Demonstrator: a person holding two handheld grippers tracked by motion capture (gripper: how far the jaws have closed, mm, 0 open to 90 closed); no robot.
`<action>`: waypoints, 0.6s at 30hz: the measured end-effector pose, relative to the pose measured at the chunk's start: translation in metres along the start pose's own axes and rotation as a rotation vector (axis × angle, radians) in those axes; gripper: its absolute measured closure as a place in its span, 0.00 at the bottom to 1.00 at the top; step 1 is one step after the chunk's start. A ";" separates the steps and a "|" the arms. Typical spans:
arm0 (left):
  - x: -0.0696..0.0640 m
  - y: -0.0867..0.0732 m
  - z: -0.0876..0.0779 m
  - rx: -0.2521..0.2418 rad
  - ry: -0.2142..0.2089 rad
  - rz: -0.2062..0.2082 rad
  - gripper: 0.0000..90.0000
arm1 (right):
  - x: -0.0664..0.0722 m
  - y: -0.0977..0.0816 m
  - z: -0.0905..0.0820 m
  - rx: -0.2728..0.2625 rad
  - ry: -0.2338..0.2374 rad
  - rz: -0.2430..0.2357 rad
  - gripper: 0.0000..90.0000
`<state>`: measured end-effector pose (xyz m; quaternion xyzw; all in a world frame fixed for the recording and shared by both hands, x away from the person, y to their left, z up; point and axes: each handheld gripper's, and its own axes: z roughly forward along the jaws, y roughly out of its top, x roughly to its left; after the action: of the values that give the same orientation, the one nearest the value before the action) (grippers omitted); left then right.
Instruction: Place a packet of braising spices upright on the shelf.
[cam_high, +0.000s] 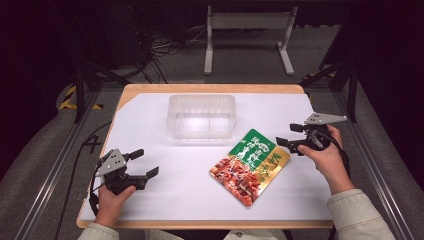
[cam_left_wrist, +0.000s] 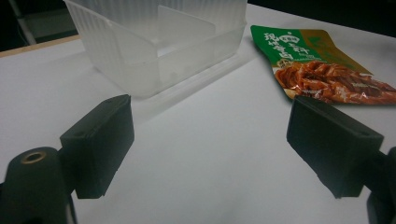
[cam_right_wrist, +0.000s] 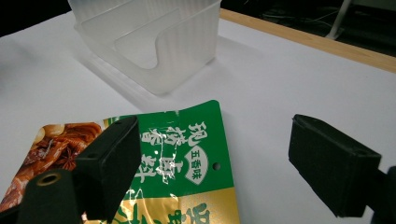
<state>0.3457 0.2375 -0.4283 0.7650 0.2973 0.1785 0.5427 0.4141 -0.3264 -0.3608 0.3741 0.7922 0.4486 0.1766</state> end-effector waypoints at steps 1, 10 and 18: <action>0.000 0.000 0.000 0.001 0.000 0.000 0.17 | -0.001 0.002 0.002 0.016 -0.004 -0.003 0.20; -0.001 0.000 0.000 -0.001 0.004 -0.013 0.18 | -0.011 0.002 0.019 0.146 0.024 0.025 0.27; 0.000 0.000 -0.001 -0.001 0.006 -0.007 0.18 | -0.019 -0.011 0.035 0.236 0.062 0.048 0.41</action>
<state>0.3447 0.2381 -0.4281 0.7631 0.3015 0.1790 0.5429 0.4435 -0.3241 -0.3898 0.3973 0.8352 0.3678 0.0961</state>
